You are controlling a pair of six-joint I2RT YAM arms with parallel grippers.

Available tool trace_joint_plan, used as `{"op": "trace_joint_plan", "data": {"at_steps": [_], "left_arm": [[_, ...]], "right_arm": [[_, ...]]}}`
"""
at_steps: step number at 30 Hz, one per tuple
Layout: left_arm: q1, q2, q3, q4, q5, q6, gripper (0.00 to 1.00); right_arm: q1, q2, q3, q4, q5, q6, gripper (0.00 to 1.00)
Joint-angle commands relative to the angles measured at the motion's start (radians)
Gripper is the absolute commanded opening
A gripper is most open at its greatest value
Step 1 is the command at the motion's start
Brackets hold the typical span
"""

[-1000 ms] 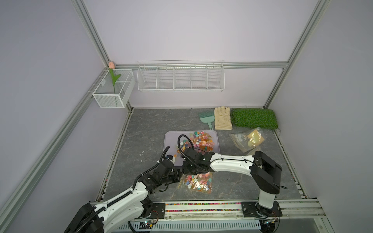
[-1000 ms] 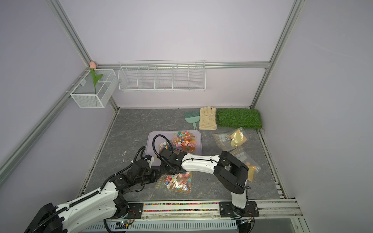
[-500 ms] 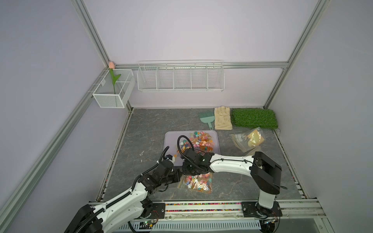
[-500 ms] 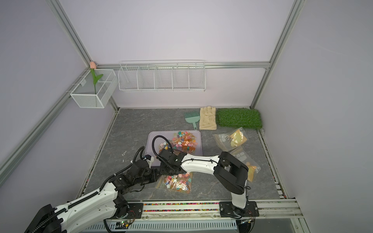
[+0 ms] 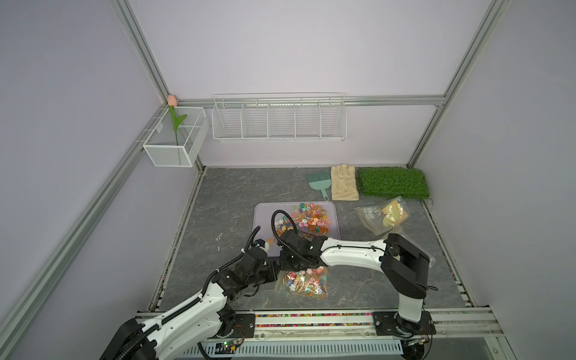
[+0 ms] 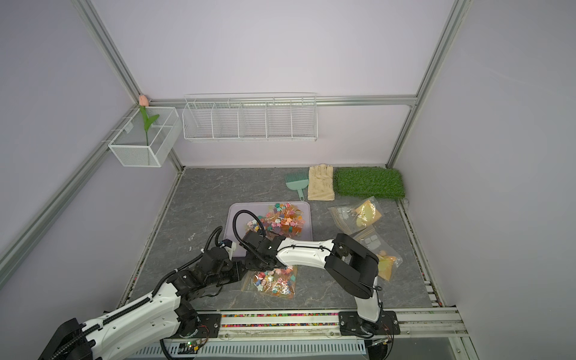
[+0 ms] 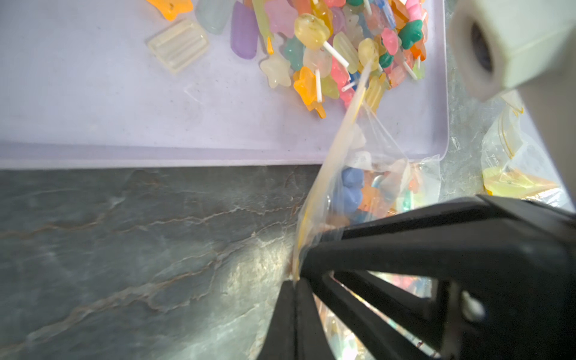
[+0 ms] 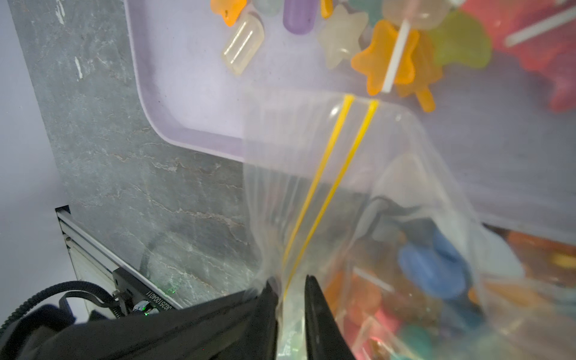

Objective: Pour candies out of the ziploc bag
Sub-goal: Open the ziploc bag at the center of the board.

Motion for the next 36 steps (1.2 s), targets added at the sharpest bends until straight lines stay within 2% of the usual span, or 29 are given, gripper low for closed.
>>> {"op": "trace_joint_plan", "data": {"at_steps": [1, 6, 11, 18, 36], "left_arm": [[0.003, -0.015, 0.016, -0.007, -0.013, -0.012, 0.0], [0.003, -0.016, 0.022, -0.017, -0.016, -0.011, 0.0], [0.003, -0.023, 0.031, -0.044, -0.041, -0.024, 0.0], [0.003, -0.076, 0.032, -0.086, -0.096, -0.063, 0.0], [0.004, -0.104, 0.028, -0.13, -0.142, -0.07, 0.0]], "right_arm": [[0.006, 0.021, 0.016, 0.004, -0.007, 0.012, 0.16], [0.004, 0.018, 0.015, 0.006, -0.003, 0.01, 0.07], [0.004, 0.009, 0.011, -0.012, 0.002, 0.014, 0.07], [0.001, -0.002, 0.01, -0.148, 0.046, 0.057, 0.07], [0.012, -0.092, -0.029, -0.144, 0.098, 0.042, 0.07]]}}
